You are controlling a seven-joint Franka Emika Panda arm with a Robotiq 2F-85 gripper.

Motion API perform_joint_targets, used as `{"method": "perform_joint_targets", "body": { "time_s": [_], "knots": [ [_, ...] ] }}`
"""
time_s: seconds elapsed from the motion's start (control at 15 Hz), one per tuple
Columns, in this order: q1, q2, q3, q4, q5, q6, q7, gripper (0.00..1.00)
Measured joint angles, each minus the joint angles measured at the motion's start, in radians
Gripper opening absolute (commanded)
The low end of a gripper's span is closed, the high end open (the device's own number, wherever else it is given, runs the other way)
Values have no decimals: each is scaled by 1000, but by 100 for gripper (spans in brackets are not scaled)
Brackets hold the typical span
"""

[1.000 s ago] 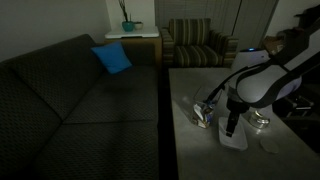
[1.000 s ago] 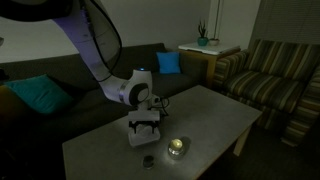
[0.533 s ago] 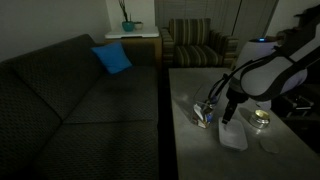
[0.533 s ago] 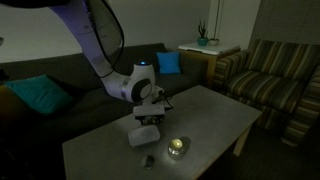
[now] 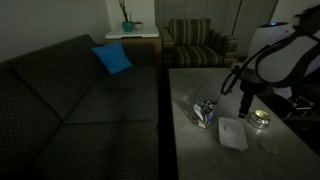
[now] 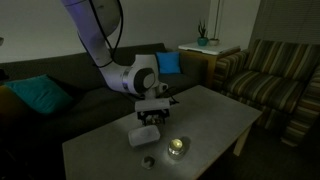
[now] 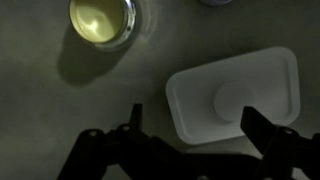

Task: Pick up the lid and close the container

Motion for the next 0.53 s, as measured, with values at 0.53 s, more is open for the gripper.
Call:
{"method": "perform_joint_targets", "body": {
  "time_s": [0.53],
  "knots": [
    [-2, -14, 14, -26, -42, -153, 0, 100]
  ]
}}
